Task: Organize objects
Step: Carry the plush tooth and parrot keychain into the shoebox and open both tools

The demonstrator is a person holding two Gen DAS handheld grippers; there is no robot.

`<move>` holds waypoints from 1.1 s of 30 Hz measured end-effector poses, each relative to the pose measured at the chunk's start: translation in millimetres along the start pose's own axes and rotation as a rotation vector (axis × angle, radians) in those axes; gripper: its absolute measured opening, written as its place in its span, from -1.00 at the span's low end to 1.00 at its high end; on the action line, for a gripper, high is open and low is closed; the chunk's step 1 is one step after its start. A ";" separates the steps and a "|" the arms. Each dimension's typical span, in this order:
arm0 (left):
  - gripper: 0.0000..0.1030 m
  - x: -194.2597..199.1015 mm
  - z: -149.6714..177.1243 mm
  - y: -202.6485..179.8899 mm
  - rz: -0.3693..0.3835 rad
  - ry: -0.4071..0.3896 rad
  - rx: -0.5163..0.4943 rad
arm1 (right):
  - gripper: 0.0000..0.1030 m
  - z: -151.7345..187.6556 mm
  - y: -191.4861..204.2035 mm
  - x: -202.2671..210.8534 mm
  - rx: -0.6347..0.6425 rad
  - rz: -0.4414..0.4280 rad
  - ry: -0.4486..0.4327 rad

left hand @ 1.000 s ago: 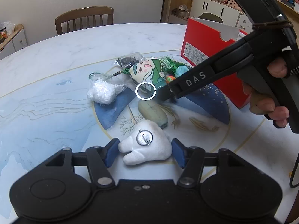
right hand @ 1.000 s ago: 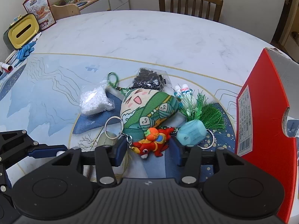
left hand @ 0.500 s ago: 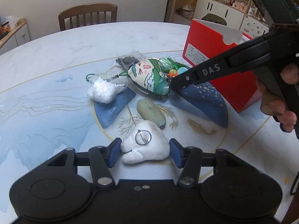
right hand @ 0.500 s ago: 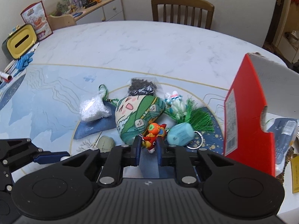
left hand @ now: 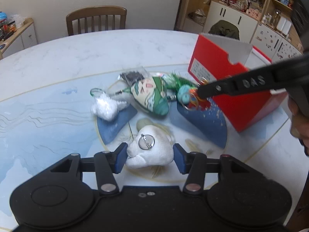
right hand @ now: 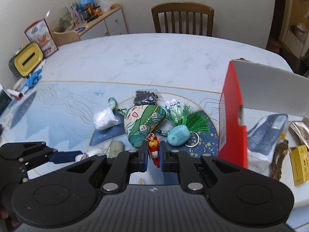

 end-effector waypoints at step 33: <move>-0.04 6.7 -133.6 -150.2 0.071 -0.090 -0.125 | -0.78 -30.9 -188.5 143.9 -0.160 0.011 -0.211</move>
Point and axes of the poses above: each gripper's, at about its wrist camera, not at the fingertips, and x roughly against the way its jaws point, y to its left, z to its underside, the point moved 2 cm from there along -x, roughly the way its jaws point, and after that the axes turned 14 degrees about -x, right-handed, at the moved point
